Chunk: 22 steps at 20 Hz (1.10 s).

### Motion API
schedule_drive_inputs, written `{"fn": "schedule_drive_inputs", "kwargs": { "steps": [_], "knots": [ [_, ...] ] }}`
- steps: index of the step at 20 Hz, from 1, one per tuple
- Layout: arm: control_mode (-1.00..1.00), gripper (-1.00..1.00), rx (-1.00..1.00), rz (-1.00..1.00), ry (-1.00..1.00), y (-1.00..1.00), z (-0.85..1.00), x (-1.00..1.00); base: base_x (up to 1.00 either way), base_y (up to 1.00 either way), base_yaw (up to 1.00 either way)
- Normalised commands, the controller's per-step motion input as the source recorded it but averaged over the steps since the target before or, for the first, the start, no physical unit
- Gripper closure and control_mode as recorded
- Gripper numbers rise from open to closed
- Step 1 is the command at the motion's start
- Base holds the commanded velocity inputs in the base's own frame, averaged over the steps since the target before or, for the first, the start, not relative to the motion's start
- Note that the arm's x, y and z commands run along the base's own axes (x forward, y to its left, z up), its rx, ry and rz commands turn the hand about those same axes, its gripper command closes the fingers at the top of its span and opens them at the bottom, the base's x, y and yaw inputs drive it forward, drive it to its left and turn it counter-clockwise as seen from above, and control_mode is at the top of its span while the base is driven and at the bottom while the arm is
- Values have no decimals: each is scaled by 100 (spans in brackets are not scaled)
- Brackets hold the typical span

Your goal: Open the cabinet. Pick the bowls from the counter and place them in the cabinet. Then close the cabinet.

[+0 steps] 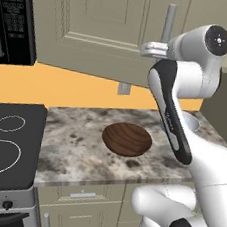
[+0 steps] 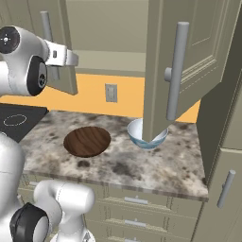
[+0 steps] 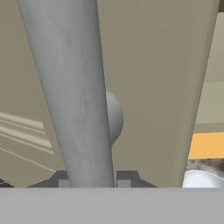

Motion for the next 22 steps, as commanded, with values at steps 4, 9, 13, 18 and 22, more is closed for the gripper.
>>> {"fn": "schedule_drive_inputs", "kwargs": {
  "steps": [4,9,13,18,22],
  "knots": [
    [-100,100,0,0,0,0,0,-82,0,0,0],
    [-100,100,0,0,0,0,0,-75,0,0,0],
    [-100,-100,0,0,0,0,0,-65,0,0,0],
    [-100,-100,0,0,0,1,0,-38,0,0,0],
    [-100,-100,0,0,-1,16,0,-30,0,0,0]
  ]
}}
